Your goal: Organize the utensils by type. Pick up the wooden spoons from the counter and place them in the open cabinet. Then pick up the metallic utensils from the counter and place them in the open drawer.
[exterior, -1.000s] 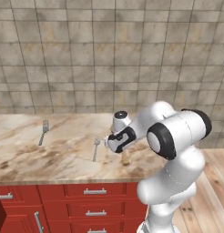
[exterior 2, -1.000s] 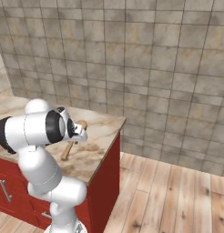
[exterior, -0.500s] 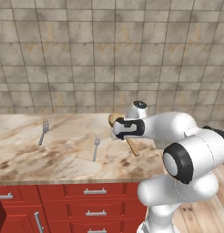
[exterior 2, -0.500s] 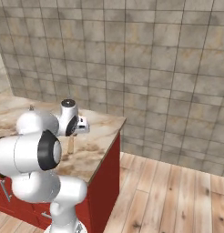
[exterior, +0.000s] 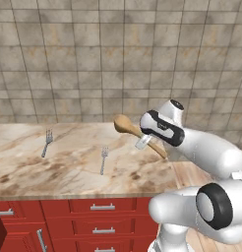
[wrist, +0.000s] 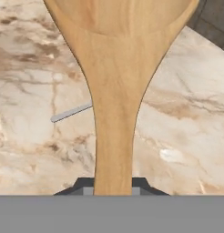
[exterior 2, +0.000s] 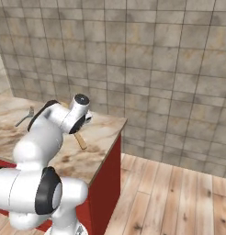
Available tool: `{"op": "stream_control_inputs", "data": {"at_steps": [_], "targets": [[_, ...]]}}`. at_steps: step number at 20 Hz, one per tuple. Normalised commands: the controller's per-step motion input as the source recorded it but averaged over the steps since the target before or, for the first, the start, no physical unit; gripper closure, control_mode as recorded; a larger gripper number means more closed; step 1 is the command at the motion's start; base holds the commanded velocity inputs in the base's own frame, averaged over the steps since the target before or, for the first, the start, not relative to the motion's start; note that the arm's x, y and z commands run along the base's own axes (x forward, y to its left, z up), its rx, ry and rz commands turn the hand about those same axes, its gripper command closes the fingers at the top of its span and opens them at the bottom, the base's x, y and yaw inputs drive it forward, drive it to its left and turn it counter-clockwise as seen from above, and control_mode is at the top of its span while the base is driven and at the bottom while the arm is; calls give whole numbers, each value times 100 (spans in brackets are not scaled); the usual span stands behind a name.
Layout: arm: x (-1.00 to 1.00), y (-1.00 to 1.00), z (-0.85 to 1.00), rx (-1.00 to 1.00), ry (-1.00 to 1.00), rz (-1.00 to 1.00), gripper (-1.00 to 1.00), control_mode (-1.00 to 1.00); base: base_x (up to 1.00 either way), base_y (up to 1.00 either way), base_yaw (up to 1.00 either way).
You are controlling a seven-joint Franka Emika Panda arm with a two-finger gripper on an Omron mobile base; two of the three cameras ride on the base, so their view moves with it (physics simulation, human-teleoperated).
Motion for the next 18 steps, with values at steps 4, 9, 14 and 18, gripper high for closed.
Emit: {"op": "stream_control_inputs", "data": {"at_steps": [4,9,14,18], "targets": [[-52,-12,45,-13,-18,45,100,-100,0,0,0],[-48,-9,48,-21,-9,24,100,-100,0,0,0],[-41,-7,40,-27,-5,13,100,-100,0,0,0],[-46,-6,12,-33,-19,3,100,-100,0,0,0]]}}
